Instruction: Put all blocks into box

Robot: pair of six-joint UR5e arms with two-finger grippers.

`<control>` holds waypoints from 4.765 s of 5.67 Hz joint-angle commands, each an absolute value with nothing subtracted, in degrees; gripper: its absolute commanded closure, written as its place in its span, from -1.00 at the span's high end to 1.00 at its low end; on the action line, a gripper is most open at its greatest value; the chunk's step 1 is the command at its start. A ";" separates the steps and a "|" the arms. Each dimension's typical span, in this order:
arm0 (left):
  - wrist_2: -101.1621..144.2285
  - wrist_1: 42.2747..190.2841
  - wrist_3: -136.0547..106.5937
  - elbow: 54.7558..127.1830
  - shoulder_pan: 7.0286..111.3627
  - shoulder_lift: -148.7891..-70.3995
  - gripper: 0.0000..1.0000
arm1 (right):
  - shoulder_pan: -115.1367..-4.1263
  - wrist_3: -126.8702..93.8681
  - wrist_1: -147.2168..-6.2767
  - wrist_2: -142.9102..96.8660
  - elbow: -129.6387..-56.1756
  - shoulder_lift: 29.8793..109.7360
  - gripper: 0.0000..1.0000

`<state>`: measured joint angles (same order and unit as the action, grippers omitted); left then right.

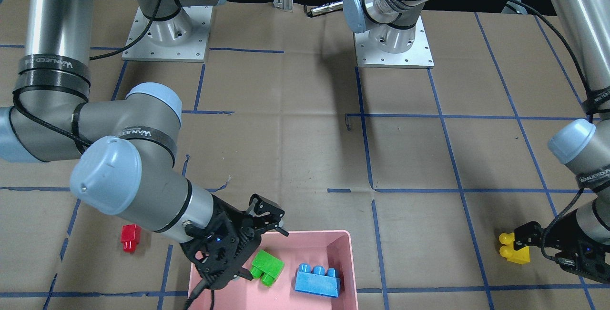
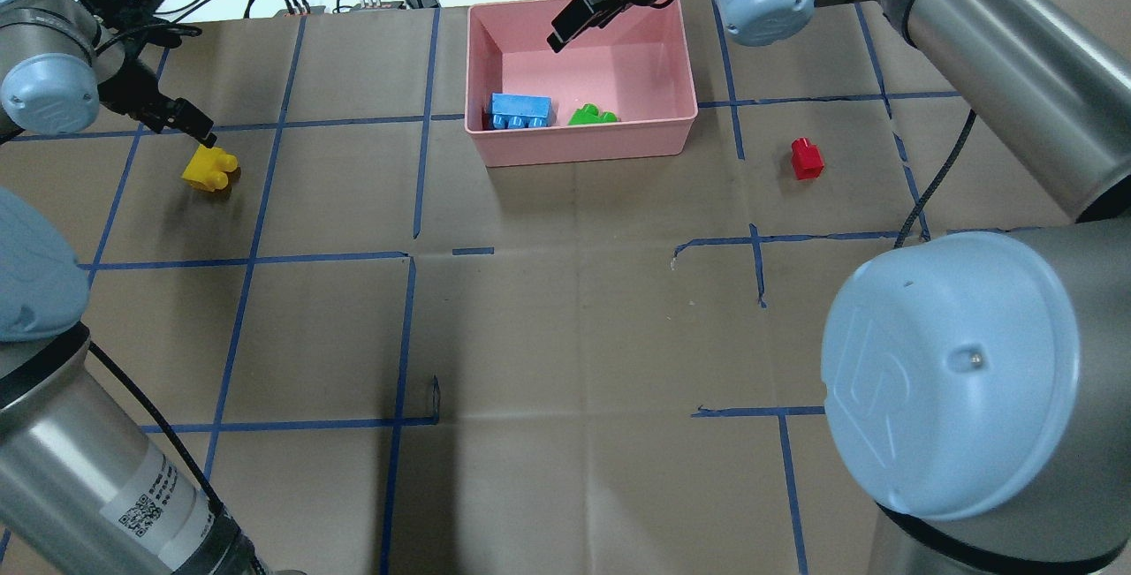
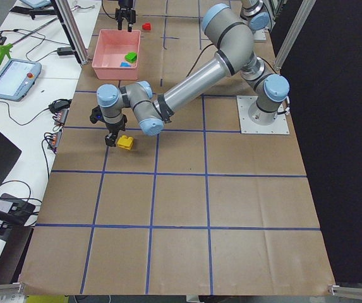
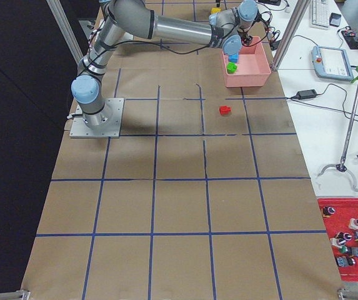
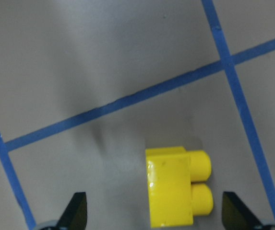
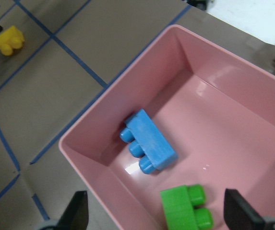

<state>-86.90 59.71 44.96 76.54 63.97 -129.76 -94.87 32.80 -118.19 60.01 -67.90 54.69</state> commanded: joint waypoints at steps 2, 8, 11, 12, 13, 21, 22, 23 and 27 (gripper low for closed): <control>-86.92 59.41 44.12 77.25 64.07 -131.31 0.97 | -84.77 29.65 -105.51 77.89 -68.38 62.03 1.00; -87.63 59.41 43.95 79.28 63.63 -131.49 -0.25 | -81.30 16.50 -122.96 89.82 -90.69 61.35 1.00; -88.68 62.64 39.32 73.15 70.34 -125.10 -0.73 | -81.30 15.91 -128.36 89.82 -96.04 59.95 1.00; -91.90 67.10 25.89 68.08 77.36 -124.72 -0.73 | -81.30 15.91 -128.67 89.74 -95.19 58.90 1.00; -91.85 74.28 13.05 61.24 84.04 -125.76 -0.73 | -81.30 15.91 -130.33 89.65 -94.75 57.67 1.00; -88.86 62.85 -29.19 55.20 102.75 -136.59 0.98 | -81.12 17.57 -121.87 89.21 -90.39 60.89 -0.99; -88.77 64.32 -24.74 54.93 101.09 -135.02 0.99 | -81.12 19.67 -112.77 88.95 -84.09 62.91 -0.99; -88.60 69.56 -17.82 55.89 96.46 -130.21 0.99 | -81.04 19.86 -110.24 86.94 -79.85 63.28 -0.99; -88.24 79.90 4.89 79.11 87.29 -106.24 0.99 | -91.54 17.60 -125.35 60.67 -71.91 55.42 -0.97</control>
